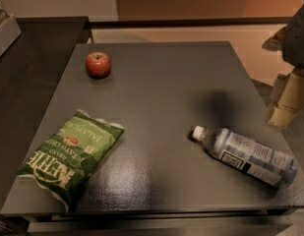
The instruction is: Pick blue plastic bottle
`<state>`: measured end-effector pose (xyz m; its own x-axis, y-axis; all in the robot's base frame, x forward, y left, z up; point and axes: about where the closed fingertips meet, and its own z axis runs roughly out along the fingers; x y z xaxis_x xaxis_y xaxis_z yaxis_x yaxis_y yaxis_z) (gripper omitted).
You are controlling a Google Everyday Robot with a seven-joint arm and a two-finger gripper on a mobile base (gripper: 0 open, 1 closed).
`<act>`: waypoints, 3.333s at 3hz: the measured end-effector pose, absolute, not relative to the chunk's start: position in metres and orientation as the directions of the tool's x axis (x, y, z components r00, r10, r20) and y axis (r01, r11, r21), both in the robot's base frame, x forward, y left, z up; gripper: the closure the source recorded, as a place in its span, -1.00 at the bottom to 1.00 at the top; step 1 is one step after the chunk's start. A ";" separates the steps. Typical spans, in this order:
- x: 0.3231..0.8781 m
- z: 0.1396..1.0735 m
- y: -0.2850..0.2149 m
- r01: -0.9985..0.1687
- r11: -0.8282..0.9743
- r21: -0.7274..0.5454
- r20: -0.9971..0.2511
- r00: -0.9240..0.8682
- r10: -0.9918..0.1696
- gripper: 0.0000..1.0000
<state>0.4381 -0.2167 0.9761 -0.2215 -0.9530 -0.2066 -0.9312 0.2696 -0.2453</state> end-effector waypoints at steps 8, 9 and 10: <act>0.383 0.860 -0.202 -0.948 0.317 -0.040 -0.124 -0.310 -0.943 -1.00; 0.380 0.850 -0.202 -0.946 0.323 -0.033 -0.124 -0.317 -0.940 -1.00; 0.378 0.844 -0.202 -0.946 0.323 -0.021 -0.128 -0.318 -0.939 -0.65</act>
Offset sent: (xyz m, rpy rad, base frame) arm -0.0042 0.0007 -0.0046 -0.0329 0.0112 -0.0002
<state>0.3781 -0.2019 0.8445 -0.3179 -0.9394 -0.1285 -0.9461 0.3232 -0.0215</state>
